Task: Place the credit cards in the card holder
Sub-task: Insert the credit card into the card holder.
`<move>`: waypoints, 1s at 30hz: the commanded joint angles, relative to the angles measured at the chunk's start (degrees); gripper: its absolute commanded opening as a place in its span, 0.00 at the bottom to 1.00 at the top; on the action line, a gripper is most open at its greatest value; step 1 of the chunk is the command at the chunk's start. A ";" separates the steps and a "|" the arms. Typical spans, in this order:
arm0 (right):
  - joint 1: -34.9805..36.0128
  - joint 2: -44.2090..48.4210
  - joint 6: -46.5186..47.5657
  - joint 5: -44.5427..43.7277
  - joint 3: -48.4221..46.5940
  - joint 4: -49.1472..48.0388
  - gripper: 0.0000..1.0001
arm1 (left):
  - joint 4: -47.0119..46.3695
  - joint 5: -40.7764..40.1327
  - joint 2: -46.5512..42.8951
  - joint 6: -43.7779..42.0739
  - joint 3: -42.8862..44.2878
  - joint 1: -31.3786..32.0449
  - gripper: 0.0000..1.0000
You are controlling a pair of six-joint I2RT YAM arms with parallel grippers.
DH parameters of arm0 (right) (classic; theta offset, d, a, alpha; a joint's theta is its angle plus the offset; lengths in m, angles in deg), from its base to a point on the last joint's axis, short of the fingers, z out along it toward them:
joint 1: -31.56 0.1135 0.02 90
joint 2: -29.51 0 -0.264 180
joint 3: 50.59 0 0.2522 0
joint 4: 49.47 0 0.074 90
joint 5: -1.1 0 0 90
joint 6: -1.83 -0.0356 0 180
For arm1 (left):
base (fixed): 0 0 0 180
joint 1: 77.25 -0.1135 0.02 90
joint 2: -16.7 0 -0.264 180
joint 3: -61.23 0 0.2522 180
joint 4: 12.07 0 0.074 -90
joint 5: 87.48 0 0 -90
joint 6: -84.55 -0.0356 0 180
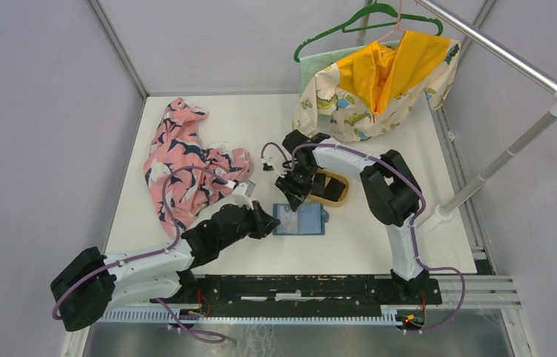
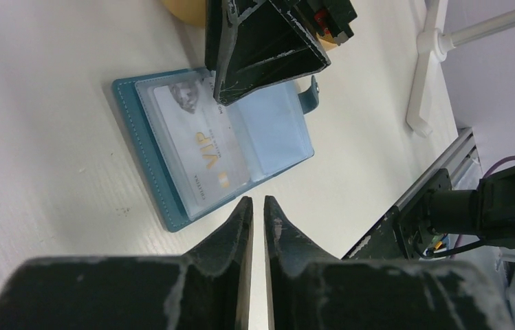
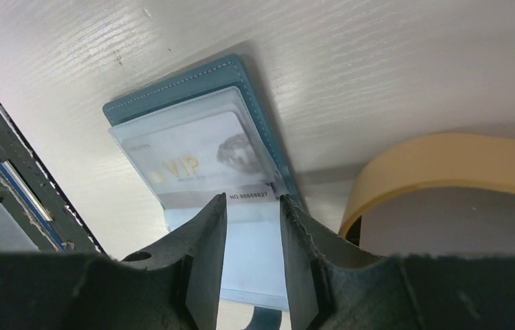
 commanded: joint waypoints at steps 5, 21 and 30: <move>-0.23 6.02 2.97 -1.96 0.52 -1.13 0.41 | -3.57 -2.52 -0.33 -0.53 -0.54 0.17 0.17; 0.42 36.25 51.41 17.85 37.25 -21.19 0.02 | 0.44 -10.38 4.85 -3.64 0.71 0.06 0.38; 4.93 32.58 46.19 -5.75 43.83 -40.20 0.00 | -3.72 -8.44 10.65 -2.54 1.02 -0.21 0.29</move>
